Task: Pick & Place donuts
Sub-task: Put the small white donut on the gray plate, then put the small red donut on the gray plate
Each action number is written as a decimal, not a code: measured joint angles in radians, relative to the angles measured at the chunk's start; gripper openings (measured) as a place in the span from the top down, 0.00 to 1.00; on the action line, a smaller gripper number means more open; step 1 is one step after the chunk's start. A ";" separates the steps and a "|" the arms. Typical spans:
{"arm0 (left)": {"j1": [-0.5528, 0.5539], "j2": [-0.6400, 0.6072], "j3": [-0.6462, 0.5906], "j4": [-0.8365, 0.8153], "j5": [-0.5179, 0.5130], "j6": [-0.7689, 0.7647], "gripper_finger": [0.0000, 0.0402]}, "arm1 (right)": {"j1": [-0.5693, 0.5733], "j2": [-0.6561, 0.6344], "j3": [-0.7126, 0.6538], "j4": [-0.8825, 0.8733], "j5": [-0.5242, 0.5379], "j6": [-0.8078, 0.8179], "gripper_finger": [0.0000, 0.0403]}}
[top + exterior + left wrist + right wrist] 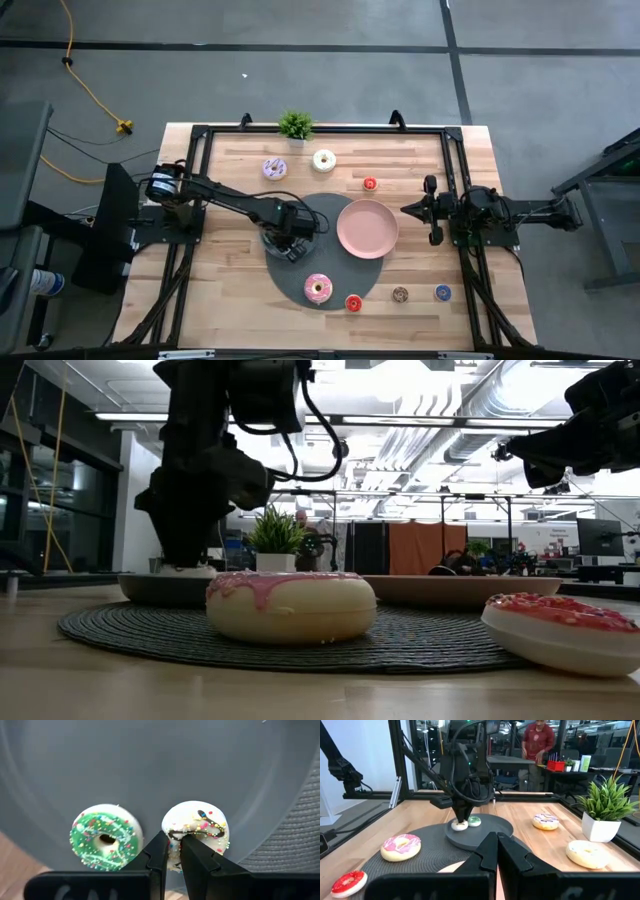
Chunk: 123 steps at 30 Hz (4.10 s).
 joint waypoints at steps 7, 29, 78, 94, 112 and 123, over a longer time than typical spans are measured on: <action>0.000 0.000 0.000 -0.021 -0.001 0.000 0.84 | 0.000 0.000 0.000 0.000 0.000 0.000 1.00; 0.000 -0.002 0.061 -0.109 -0.031 0.035 0.65 | 0.000 0.000 0.000 0.000 0.000 0.000 1.00; -0.148 0.346 0.833 -0.061 -0.012 0.568 0.65 | 0.000 0.000 0.000 0.000 0.000 0.000 1.00; -0.216 0.458 0.840 0.093 -0.050 0.707 0.65 | 0.000 0.000 0.000 0.000 0.000 0.000 1.00; -0.219 0.525 0.826 0.162 -0.021 0.710 0.50 | 0.000 0.002 0.000 0.001 0.000 0.000 1.00; -0.216 0.556 0.827 0.196 -0.037 0.708 0.30 | 0.000 0.006 0.000 0.004 0.001 0.000 1.00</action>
